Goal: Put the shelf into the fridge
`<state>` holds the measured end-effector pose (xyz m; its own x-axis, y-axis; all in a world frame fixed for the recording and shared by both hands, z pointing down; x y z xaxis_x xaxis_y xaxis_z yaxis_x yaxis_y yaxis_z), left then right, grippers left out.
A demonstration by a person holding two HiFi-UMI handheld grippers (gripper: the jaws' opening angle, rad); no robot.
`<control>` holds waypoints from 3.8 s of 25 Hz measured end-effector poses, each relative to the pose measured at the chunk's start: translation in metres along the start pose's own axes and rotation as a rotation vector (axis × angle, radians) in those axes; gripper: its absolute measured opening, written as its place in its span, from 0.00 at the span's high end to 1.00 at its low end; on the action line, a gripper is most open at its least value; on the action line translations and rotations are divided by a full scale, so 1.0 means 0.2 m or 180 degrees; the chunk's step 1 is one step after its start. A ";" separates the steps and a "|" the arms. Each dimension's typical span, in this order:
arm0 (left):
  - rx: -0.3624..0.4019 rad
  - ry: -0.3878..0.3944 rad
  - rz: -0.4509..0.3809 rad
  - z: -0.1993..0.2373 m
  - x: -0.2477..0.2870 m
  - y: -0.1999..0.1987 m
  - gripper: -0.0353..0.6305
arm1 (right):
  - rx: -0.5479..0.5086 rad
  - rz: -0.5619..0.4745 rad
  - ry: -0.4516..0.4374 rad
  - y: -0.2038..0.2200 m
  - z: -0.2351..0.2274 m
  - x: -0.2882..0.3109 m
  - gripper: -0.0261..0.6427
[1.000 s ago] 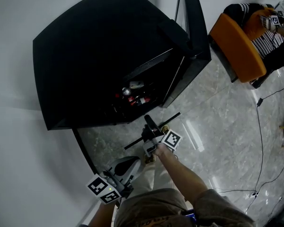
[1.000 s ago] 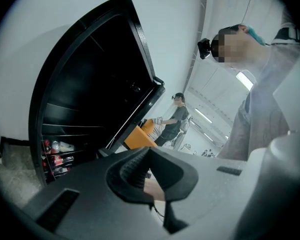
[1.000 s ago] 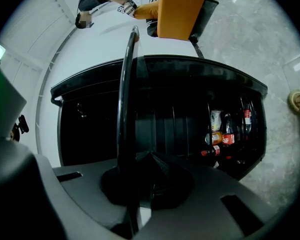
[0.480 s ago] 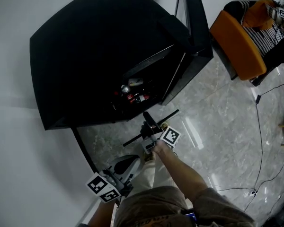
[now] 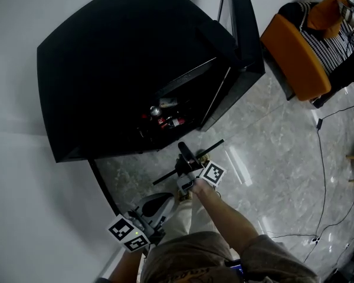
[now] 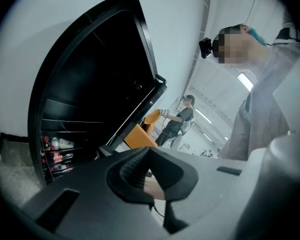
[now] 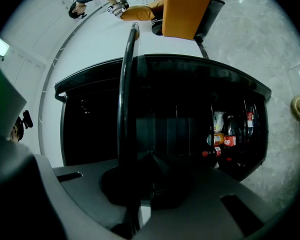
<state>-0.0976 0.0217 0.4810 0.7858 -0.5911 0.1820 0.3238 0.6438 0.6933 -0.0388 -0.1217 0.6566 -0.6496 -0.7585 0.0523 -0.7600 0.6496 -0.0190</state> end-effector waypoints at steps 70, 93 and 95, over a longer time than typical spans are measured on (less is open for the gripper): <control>-0.0003 -0.0211 -0.0083 0.05 -0.01 -0.01 0.94 | 0.0047 0.0054 0.0009 -0.09 -0.08 0.64 0.92; -0.0019 -0.0278 -0.0035 0.05 -0.08 0.05 0.94 | 0.0040 0.0053 -0.0014 -0.11 -0.07 0.85 0.92; -0.0014 -0.0282 -0.0029 0.05 -0.09 0.05 0.94 | 0.0037 0.0057 -0.0010 -0.11 -0.07 0.87 0.92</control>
<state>-0.1134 0.0330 0.4916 0.7332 -0.6375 0.2369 0.3331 0.6403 0.6921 -0.1345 -0.2682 0.6802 -0.6631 -0.7470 0.0487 -0.7485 0.6624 -0.0316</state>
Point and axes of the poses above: the fingertips, and each gripper's own axes: x forward along the fingers, z to its left, y out of its underside, the point moved 3 cm from there along -x, backward along the fingers, and after that the axes turned 5 degrees about y, right-handed, at the moved point
